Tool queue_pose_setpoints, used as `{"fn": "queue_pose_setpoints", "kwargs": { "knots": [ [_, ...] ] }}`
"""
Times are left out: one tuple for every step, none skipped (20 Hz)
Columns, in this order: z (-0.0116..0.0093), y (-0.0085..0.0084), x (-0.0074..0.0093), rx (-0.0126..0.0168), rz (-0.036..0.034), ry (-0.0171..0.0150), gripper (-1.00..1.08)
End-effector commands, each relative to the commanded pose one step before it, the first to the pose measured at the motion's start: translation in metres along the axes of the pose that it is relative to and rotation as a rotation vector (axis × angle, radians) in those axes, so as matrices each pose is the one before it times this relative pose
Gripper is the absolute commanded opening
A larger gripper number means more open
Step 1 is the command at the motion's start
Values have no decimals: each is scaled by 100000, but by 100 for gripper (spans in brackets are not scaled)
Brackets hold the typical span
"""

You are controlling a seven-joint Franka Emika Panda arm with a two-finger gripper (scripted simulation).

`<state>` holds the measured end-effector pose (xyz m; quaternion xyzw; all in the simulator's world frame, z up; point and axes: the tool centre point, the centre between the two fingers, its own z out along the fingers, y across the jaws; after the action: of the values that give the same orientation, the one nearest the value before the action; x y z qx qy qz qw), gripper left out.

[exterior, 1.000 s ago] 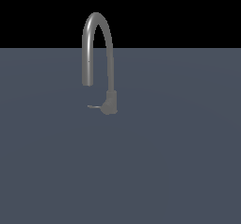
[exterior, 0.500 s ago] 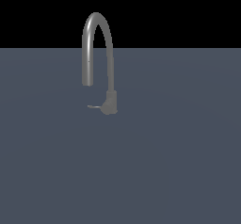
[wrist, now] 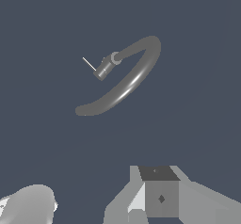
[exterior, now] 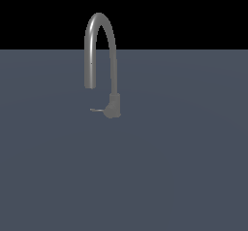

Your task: Turn on the faucet by rotating a designated handle.

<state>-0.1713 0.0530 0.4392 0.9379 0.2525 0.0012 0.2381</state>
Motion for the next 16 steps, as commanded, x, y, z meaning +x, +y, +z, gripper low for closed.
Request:
{"fn": "queue_pose_setpoints", "kwargs": {
  "knots": [
    [709,-867,1568,-7044,-7869,-485,-100],
    [272,-315,583,-2634,-2889,-227,-100],
    [266,-308,570,-2573,-2821,-220,-100],
    [260,-301,557,-2514,-2756,-213,-100],
    [254,-294,545,-2457,-2693,-206,-100],
    [249,-288,533,-2403,-2632,-200,-100],
    [244,-282,521,-2349,-2573,-194,-100],
    [238,-276,510,-2298,-2516,-188,-100],
    [234,-270,499,-2249,-2461,-182,-100],
    [229,-264,489,-2203,-2409,-177,-100],
    [224,-259,479,-2158,-2357,-172,-100],
    [220,-253,469,-2114,-2308,-167,-100],
    [216,-248,460,-2074,-2261,-162,-100],
    [212,-244,452,-2035,-2216,-158,-100],
    [208,-239,444,-1999,-2174,-154,-100],
    [204,-234,435,-1963,-2132,-149,-100]
  ]
}}
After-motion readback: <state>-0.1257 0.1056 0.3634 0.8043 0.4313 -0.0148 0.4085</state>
